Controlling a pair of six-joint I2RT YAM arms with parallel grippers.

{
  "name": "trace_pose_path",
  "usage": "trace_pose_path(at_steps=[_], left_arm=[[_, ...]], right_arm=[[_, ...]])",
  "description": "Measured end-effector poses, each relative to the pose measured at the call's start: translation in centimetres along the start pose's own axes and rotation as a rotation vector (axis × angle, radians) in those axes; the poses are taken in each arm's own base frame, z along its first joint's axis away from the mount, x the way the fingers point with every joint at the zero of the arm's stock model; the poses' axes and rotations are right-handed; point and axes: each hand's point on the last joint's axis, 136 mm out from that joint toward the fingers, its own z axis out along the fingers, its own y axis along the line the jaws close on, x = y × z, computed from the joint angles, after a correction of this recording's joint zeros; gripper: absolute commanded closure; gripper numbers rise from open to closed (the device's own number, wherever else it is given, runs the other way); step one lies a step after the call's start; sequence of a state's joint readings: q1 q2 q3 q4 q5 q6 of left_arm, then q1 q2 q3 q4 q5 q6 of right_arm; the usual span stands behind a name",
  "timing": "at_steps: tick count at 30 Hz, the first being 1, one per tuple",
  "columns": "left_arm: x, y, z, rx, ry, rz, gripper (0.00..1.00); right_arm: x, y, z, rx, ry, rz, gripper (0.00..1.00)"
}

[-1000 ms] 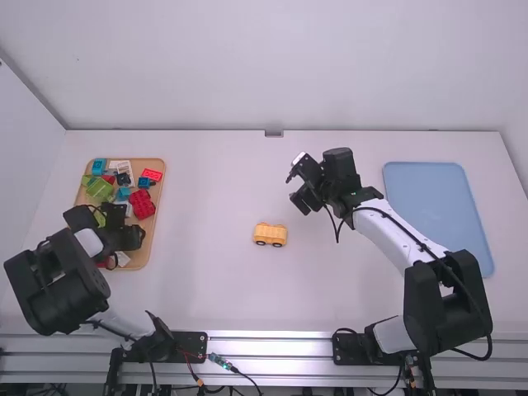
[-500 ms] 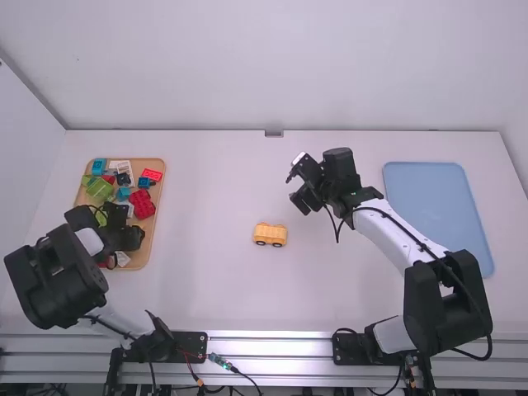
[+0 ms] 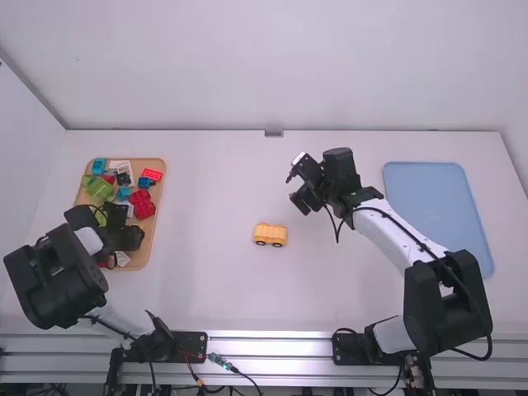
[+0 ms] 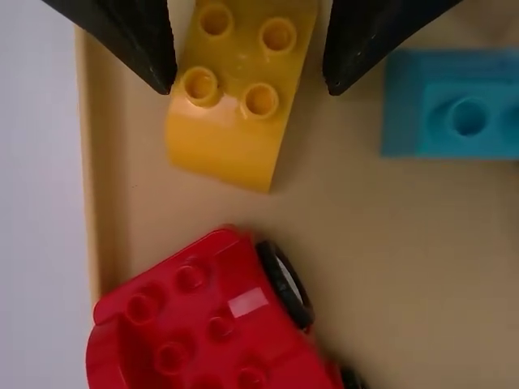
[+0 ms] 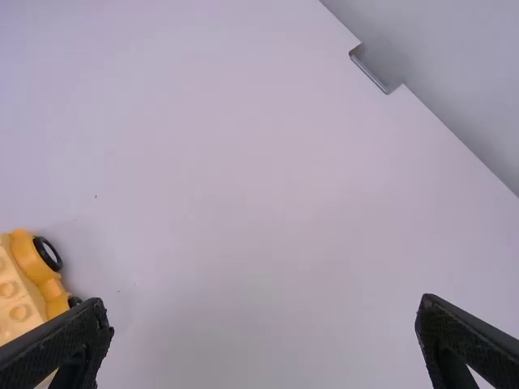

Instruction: Assemble lego blocks to make yellow taxi

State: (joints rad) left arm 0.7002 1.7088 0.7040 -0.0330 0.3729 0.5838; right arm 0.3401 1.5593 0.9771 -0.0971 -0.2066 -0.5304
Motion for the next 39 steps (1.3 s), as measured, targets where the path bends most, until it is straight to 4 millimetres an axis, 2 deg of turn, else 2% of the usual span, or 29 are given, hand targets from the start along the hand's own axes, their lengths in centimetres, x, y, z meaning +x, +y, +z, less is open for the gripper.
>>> trace_pose_path(at_steps=[1, 3, 9, 11, 18, 22, 26, 29, 30, 33, 35, 37, 38, 39], left_arm=[[0.0, 0.1, 0.0, -0.004, 0.001, 0.001, 0.63], [0.0, 0.3, 0.0, -0.015, 0.005, -0.001, 0.7], [0.1, 0.4, 0.0, -0.018, 0.006, -0.004, 0.7], [0.1, 0.4, 0.0, -0.018, 0.006, -0.004, 0.77], [-0.4, 0.2, 0.0, -0.006, -0.018, -0.005, 0.75], [-0.7, 0.0, 0.1, 0.01, -0.034, -0.033, 0.85], [-0.6, -0.5, -0.3, 0.029, -0.025, -0.074, 0.88], [-1.1, -0.9, -1.7, 0.026, -0.033, -0.094, 0.97], [-1.4, -1.0, -2.2, 0.023, -0.04, -0.095, 0.98], [-3.2, -1.9, -5.5, 0.012, -0.103, -0.086, 0.98], [-3.9, -2.4, -6.7, 0.018, -0.132, -0.078, 0.98], [-4.8, -3.8, -9.0, 0.044, -0.184, -0.052, 0.98], [-5.0, -5.0, -10.3, 0.078, -0.203, -0.026, 0.98], [-5.0, -5.8, -10.9, 0.098, -0.212, -0.011, 0.98]], right_arm=[[0.0, 0.0, 0.0, 0.0, 0.0, 0.001, 0.01], [0.0, 0.0, 0.0, 0.0, 0.0, 0.001, 0.01], [0.0, 0.0, 0.0, 0.0, 0.0, 0.0, 0.01], [0.0, 0.0, 0.0, 0.0, 0.0, 0.0, 0.01], [0.0, 0.0, 0.0, 0.0, -0.001, 0.0, 0.01], [0.0, 0.0, 0.0, 0.0, 0.0, 0.001, 0.01], [-0.3, -0.2, 0.0, 0.008, -0.013, -0.003, 0.01], [-0.7, -0.4, 0.0, 0.015, -0.028, -0.004, 0.01], [-0.7, -0.4, 0.0, 0.016, -0.029, -0.004, 0.01], [-0.8, -0.2, 0.0, 0.004, -0.036, -0.004, 0.01], [-0.9, -0.1, 0.0, -0.002, -0.039, -0.005, 0.01], [-0.9, 0.1, 0.0, -0.014, -0.042, -0.002, 0.01], [-0.8, 0.1, -0.1, -0.025, -0.045, 0.003, 0.01], [-0.7, 0.1, -0.1, -0.029, -0.045, 0.005, 0.01]])
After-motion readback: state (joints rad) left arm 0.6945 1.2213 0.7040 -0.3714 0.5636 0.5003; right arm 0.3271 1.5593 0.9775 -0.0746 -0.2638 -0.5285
